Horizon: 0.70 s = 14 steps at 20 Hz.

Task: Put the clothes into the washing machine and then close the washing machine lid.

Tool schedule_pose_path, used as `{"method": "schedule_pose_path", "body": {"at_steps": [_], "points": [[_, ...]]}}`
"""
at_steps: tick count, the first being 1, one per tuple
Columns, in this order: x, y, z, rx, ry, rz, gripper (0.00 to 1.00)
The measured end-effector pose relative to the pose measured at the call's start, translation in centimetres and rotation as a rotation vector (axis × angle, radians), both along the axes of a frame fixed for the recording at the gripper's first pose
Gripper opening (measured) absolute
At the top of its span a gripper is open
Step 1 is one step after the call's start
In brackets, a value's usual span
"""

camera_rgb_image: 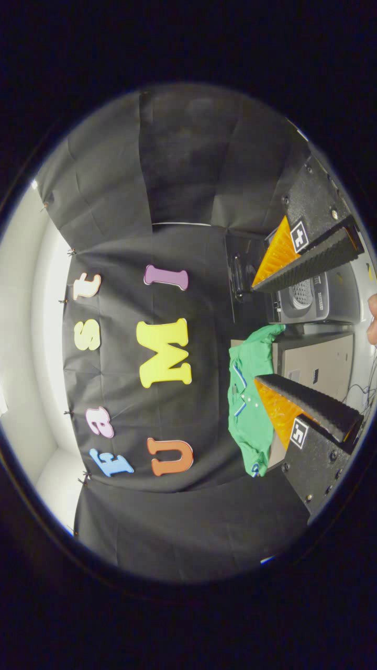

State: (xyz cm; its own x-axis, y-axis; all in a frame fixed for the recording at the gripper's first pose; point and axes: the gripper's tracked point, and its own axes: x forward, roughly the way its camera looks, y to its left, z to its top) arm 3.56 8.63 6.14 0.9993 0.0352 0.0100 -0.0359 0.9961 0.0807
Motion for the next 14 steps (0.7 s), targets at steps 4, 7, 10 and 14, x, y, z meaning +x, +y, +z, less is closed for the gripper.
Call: {"method": "schedule_pose_path", "body": {"at_steps": [4, 7, 10, 14], "points": [[1.3, 2.5, 1.3, 0.0, 0.026, 0.026, 1.0], [2.6, 4.7, 2.5, -0.029, 0.035, 0.063, 1.0], [4.2, 6.8, 4.7, -0.051, 0.012, 0.1, 1.0], [7.9, 9.3, 5.9, -0.089, 0.057, 0.144, 0.99]]}}
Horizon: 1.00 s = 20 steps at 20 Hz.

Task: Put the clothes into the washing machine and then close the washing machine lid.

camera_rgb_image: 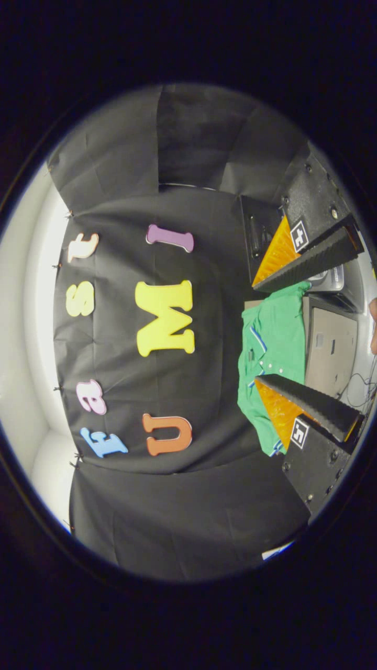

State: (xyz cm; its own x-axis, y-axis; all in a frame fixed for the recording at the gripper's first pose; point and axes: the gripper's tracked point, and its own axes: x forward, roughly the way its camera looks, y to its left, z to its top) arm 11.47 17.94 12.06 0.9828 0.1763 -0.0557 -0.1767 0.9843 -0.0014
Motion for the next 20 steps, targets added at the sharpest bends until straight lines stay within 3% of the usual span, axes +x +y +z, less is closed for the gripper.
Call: {"method": "schedule_pose_path", "body": {"at_steps": [8, 13, 17, 20], "points": [[9.0, 7.2, 0.8, -0.016, 0.173, 0.128, 1.0], [14.1, 10.9, -3.4, -0.096, 0.447, 0.193, 1.0], [17.2, 12.4, -6.9, -0.151, 0.634, 0.208, 1.0], [18.7, 12.3, -8.2, -0.228, 0.717, 0.164, 1.0]]}}
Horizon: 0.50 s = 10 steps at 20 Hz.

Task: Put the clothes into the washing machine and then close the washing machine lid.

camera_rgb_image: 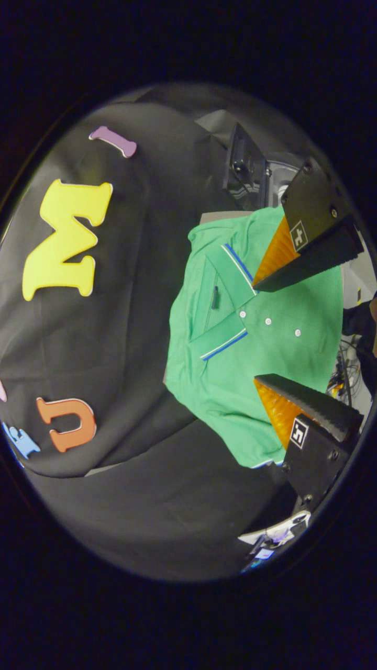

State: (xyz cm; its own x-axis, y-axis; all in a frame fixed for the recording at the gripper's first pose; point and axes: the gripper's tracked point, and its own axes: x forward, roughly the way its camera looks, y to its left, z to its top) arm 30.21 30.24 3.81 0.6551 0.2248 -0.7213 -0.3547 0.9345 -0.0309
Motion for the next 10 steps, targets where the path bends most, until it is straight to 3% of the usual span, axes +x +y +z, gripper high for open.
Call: {"method": "schedule_pose_path", "body": {"at_steps": [7, 10], "points": [[2.8, -0.8, -2.4, -0.043, 0.26, -0.105, 1.0], [2.6, -1.0, -4.0, -0.074, 0.348, -0.108, 0.99]]}}
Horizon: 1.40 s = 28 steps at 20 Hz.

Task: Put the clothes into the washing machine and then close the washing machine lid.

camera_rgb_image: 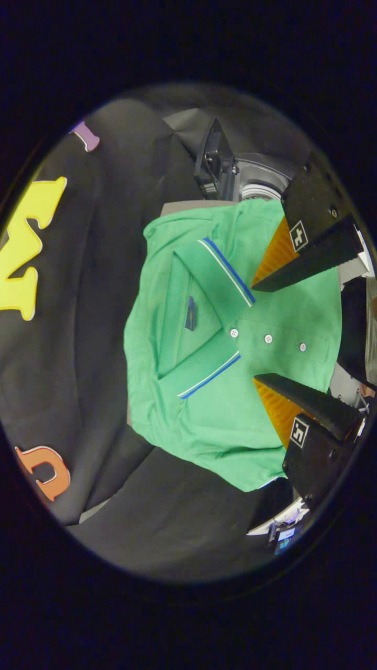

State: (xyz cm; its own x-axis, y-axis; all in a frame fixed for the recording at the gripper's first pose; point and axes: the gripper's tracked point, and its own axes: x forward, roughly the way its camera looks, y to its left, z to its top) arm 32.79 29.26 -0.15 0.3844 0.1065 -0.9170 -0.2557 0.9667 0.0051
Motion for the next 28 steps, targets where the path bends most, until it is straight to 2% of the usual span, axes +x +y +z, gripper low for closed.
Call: {"method": "schedule_pose_path", "body": {"at_steps": [4, 6, 10, 14, 15, 17, 18, 20, 21, 22, 24, 28], "points": [[-1.4, -0.2, -2.2, -0.042, 0.09, -0.028, 0.99], [-1.1, -0.7, -2.3, -0.074, 0.061, -0.001, 0.98], [-1.6, -0.3, -2.2, -0.086, 0.083, -0.04, 0.94], [-1.5, -0.5, -2.2, -0.086, 0.099, -0.039, 0.92], [-1.4, -0.6, -2.1, -0.088, 0.109, -0.043, 0.87], [-1.3, -0.1, -2.1, -0.087, 0.109, -0.05, 0.63], [-1.1, 0.0, -2.0, -0.088, 0.105, -0.047, 0.46], [-1.1, -0.4, -2.1, -0.079, 0.093, -0.02, 0.29], [-1.0, -0.3, -2.2, -0.071, 0.09, -0.011, 0.27], [-1.0, -0.4, -2.2, -0.06, 0.097, -0.003, 0.18], [-1.3, 0.0, -1.8, -0.014, 0.12, 0.004, 0.1], [-1.0, -0.4, -1.2, 0.068, 0.126, -0.015, 0.07]]}}
